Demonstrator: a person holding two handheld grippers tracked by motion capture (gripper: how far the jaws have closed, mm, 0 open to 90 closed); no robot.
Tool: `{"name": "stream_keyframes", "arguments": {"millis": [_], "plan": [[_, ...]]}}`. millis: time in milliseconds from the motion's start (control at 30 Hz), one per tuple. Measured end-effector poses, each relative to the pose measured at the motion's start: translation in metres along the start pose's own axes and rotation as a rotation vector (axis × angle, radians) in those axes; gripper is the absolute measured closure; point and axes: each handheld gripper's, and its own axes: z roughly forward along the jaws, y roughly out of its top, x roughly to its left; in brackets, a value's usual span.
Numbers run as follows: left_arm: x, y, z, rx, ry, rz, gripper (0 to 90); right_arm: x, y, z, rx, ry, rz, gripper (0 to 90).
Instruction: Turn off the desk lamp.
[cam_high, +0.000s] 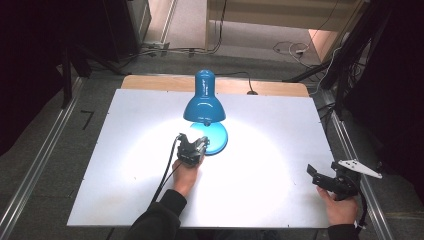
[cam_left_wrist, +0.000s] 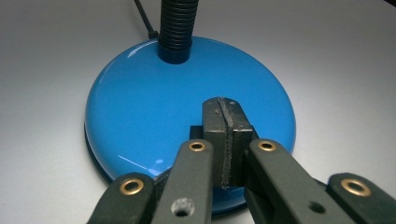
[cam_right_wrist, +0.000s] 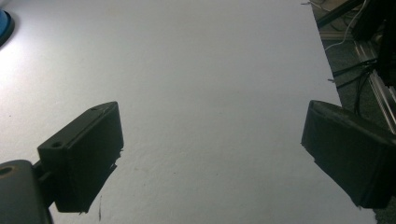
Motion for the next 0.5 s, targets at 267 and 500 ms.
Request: {"name": "stream_keyframes", "arguments": {"millis": [267,500], "plan": [[-0.0013,0.0000,0.0007,-0.002,0.007,0.014,90.0,0.0004,0.0000,-0.0002,0.001,0.002,0.000,4.2],[-0.0007,0.0005,0.0012,-0.001,0.004,0.010,90.0,0.0008,0.0002,-0.0001,-0.003,0.003,-0.005,4.2]]}}
